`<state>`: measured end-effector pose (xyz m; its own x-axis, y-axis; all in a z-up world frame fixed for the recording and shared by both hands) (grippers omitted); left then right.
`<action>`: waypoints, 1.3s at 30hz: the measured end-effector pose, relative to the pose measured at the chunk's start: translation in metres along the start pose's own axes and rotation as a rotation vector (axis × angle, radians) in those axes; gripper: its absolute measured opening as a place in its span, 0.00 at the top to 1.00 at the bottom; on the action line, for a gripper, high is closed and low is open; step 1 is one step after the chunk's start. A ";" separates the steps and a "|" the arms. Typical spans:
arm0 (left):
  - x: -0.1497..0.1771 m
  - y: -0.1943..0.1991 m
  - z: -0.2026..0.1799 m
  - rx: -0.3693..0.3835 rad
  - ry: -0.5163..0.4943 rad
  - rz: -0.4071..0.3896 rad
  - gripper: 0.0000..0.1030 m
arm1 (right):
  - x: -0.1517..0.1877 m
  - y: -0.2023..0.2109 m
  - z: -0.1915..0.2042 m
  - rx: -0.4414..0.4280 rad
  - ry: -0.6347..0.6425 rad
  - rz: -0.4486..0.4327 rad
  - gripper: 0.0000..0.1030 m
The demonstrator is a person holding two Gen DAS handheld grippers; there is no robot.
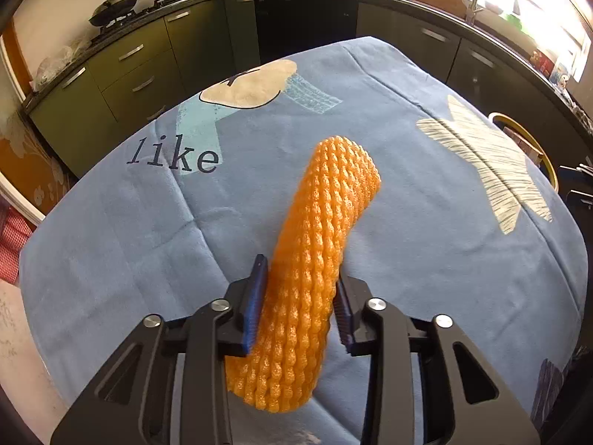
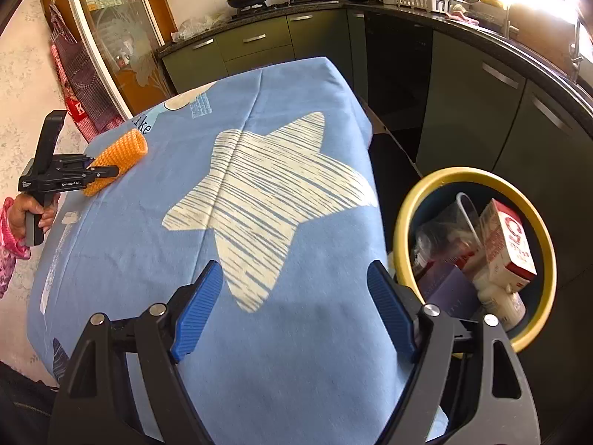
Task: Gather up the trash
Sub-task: 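Carry the orange mesh sleeve over the bin and open the left tool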
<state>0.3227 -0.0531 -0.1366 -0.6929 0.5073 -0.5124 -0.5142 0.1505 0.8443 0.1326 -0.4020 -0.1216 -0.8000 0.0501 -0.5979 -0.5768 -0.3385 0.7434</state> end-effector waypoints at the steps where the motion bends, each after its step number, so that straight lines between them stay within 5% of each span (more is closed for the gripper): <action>1: 0.002 0.007 -0.006 0.002 0.009 -0.007 0.83 | 0.002 0.004 -0.002 0.001 -0.002 -0.004 0.26; 8: 0.004 0.060 -0.080 0.036 -0.001 -0.067 0.87 | 0.024 0.045 -0.024 0.035 -0.036 -0.071 0.26; 12: -0.013 0.082 -0.147 0.069 -0.063 -0.106 0.87 | 0.042 0.076 -0.047 0.127 -0.070 -0.128 0.23; 22: -0.088 0.080 -0.337 0.318 -0.190 -0.094 0.87 | 0.079 0.147 -0.116 0.283 -0.230 -0.304 0.21; 27: -0.129 0.043 -0.392 0.389 -0.066 0.003 0.87 | 0.090 0.165 -0.137 0.256 -0.285 -0.383 0.21; 31: -0.155 0.008 -0.421 0.350 0.038 0.021 0.87 | 0.098 0.168 -0.152 0.249 -0.315 -0.385 0.21; 39: -0.159 -0.040 -0.433 0.274 0.434 0.057 0.82 | 0.108 0.168 -0.164 0.203 -0.339 -0.395 0.20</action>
<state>0.2343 -0.5072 -0.1566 -0.8918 0.1316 -0.4329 -0.3583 0.3790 0.8532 -0.0236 -0.6074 -0.1105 -0.5058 0.4472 -0.7377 -0.8369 -0.0468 0.5454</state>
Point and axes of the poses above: each gripper's, at about its wrist camera, not at the fingertips, and y roughly against the way its jaws point, z to its left, x to its underside, the point moved 2 cm from there along -y, roughly the way its jaws point, and after that the axes turned 9 degrees about -x, right-handed, at the moved point
